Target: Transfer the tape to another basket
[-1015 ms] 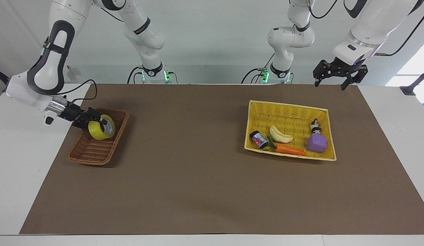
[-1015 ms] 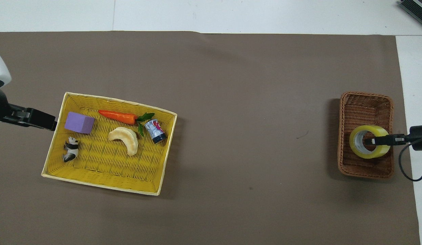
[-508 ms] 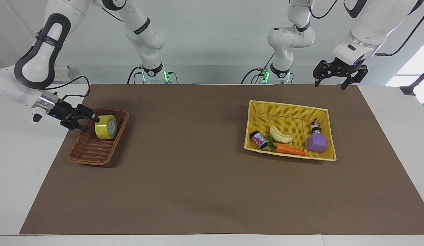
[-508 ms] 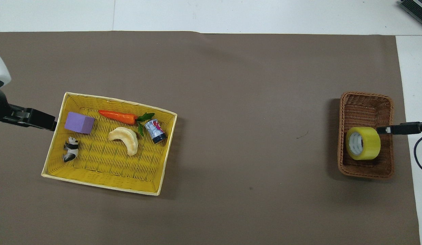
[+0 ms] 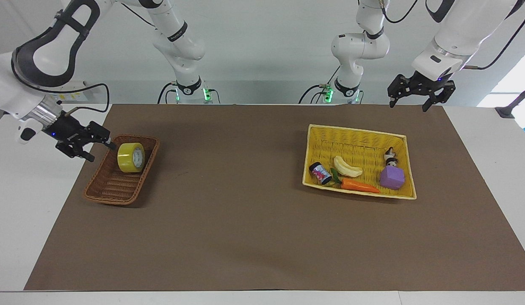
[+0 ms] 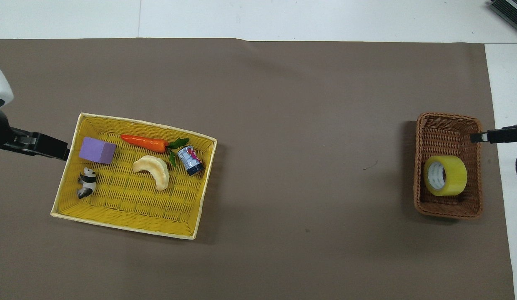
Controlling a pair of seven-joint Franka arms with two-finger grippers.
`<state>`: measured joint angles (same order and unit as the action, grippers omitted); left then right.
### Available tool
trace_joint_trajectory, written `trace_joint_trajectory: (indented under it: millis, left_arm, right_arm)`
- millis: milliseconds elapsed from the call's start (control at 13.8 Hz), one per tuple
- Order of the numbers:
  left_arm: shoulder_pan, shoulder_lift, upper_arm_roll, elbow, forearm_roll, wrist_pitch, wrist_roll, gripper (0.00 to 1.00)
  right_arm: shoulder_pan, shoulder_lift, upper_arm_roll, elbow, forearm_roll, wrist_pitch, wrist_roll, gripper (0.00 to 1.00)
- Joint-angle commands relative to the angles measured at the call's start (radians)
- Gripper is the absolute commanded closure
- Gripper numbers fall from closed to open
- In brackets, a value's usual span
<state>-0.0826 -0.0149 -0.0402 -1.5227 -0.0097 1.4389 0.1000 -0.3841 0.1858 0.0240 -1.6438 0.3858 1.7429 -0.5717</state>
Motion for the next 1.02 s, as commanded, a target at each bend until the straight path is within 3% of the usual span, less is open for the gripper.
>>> trace_joint_trajectory:
  millis: [0, 218, 943]
  left_arm:
    - [0.007, -0.007, -0.004, 0.007, 0.011, -0.02, 0.007, 0.0]
    - [0.007, -0.007, -0.004, 0.007, 0.011, -0.02, 0.007, 0.0]
    - [0.007, -0.007, -0.004, 0.007, 0.011, -0.02, 0.007, 0.0]
  right_arm:
    - [0.08, -0.057, 0.008, 0.021, -0.138, -0.01, 0.151, 0.0]
    - [0.195, -0.12, 0.008, 0.013, -0.258, -0.016, 0.333, 0.0]
    - [0.384, -0.215, 0.008, 0.013, -0.304, -0.098, 0.745, 0.0]
